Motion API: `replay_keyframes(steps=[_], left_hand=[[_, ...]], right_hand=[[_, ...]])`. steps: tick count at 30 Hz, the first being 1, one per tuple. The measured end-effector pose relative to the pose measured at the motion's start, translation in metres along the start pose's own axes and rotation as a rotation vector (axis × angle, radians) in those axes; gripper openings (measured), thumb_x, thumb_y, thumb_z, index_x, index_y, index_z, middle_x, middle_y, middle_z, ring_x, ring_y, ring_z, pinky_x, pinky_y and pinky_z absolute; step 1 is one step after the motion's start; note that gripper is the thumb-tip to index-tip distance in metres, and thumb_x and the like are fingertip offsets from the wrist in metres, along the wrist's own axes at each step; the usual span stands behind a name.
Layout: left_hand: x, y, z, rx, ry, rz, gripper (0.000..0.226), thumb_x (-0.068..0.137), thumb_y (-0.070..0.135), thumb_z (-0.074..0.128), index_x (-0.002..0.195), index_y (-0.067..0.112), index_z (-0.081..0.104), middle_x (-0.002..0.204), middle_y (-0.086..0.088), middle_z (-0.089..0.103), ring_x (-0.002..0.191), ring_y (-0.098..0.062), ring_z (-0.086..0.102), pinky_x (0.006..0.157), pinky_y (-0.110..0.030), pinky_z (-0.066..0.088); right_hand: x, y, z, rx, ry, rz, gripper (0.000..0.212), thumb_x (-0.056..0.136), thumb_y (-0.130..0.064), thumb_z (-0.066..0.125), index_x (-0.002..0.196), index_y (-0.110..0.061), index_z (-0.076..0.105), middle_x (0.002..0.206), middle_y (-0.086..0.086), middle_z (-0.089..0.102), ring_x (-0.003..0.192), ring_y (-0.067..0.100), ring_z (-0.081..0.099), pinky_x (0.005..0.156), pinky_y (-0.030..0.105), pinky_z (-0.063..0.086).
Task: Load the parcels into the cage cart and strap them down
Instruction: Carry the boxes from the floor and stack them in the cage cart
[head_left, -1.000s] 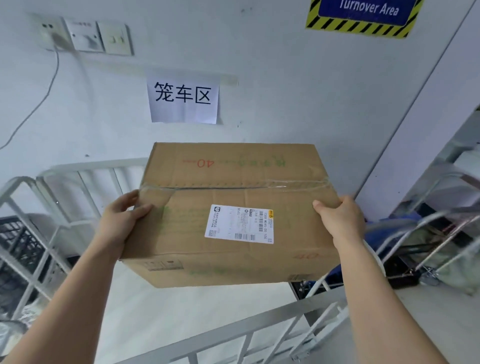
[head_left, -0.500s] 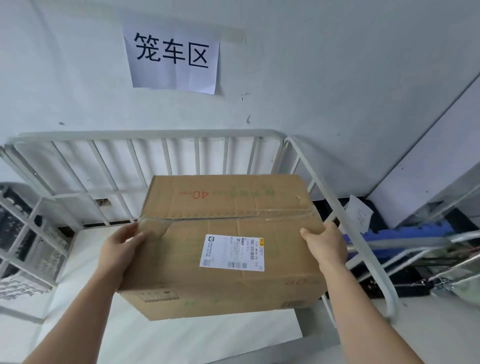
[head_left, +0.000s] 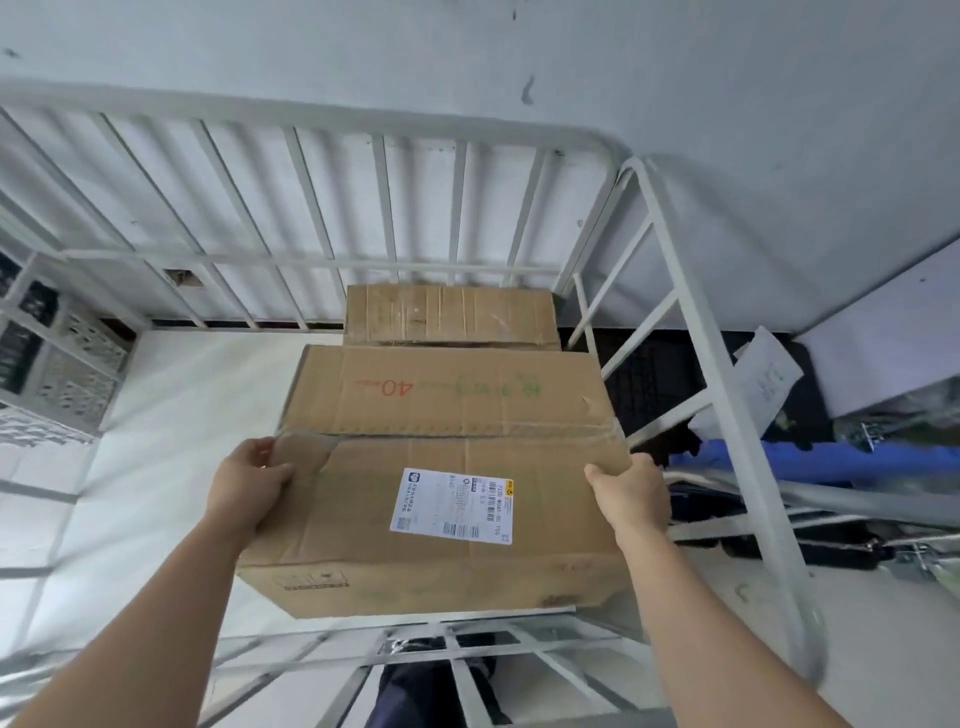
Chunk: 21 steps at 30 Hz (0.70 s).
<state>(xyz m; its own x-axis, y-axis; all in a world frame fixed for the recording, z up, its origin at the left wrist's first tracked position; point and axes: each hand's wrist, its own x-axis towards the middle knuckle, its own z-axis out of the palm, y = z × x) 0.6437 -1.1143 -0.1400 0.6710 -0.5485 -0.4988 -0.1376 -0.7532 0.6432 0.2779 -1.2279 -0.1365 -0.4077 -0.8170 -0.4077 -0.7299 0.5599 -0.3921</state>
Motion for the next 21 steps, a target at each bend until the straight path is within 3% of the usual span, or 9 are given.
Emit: replay_keyframes(steps=[6, 10, 14, 18, 21], left_hand=[[0.041, -0.027, 0.053, 0.038, -0.032, -0.099, 0.05, 0.079, 0.003, 0.066, 0.127, 0.009, 0.054, 0.121, -0.011, 0.063, 0.098, -0.03, 0.06, 0.08, -0.039, 0.049], [0.068, -0.054, 0.088, 0.048, -0.048, -0.153, 0.052, 0.079, 0.004, 0.068, 0.128, 0.01, 0.051, 0.123, -0.012, 0.061, 0.101, -0.03, 0.06, 0.083, -0.042, 0.05], [0.088, -0.084, 0.124, 0.065, -0.049, -0.197, 0.054, 0.083, -0.001, 0.061, 0.133, 0.009, 0.045, 0.127, -0.013, 0.057, 0.096, -0.026, 0.054, 0.077, -0.036, 0.046], [0.102, -0.114, 0.156, 0.078, -0.07, -0.247, 0.057, 0.083, -0.002, 0.06, 0.136, 0.009, 0.041, 0.131, -0.013, 0.053, 0.104, -0.029, 0.054, 0.08, -0.038, 0.048], [0.113, -0.131, 0.176, 0.079, -0.092, -0.273, 0.058, 0.085, 0.0, 0.06, 0.138, 0.01, 0.039, 0.13, -0.01, 0.052, 0.099, -0.024, 0.051, 0.08, -0.037, 0.047]], right_hand=[[0.036, 0.022, 0.049, -0.074, -0.024, 0.069, 0.05, 0.084, -0.038, 0.071, 0.12, -0.008, 0.055, 0.116, 0.012, 0.062, 0.11, 0.035, 0.057, 0.085, 0.044, 0.051], [0.059, 0.041, 0.087, -0.075, -0.052, 0.09, 0.042, 0.082, -0.037, 0.072, 0.11, -0.01, 0.056, 0.108, 0.01, 0.064, 0.1, 0.033, 0.06, 0.083, 0.045, 0.054], [0.081, 0.06, 0.125, -0.125, -0.066, 0.079, 0.05, 0.084, -0.036, 0.072, 0.119, -0.006, 0.055, 0.115, 0.012, 0.063, 0.108, 0.035, 0.058, 0.085, 0.042, 0.05], [0.099, 0.082, 0.16, -0.152, -0.082, 0.079, 0.053, 0.083, -0.037, 0.073, 0.123, -0.006, 0.055, 0.117, 0.013, 0.064, 0.109, 0.034, 0.059, 0.09, 0.045, 0.051], [0.114, 0.097, 0.18, -0.157, -0.098, 0.086, 0.055, 0.083, -0.036, 0.073, 0.125, -0.006, 0.054, 0.117, 0.013, 0.063, 0.109, 0.035, 0.059, 0.09, 0.047, 0.051]])
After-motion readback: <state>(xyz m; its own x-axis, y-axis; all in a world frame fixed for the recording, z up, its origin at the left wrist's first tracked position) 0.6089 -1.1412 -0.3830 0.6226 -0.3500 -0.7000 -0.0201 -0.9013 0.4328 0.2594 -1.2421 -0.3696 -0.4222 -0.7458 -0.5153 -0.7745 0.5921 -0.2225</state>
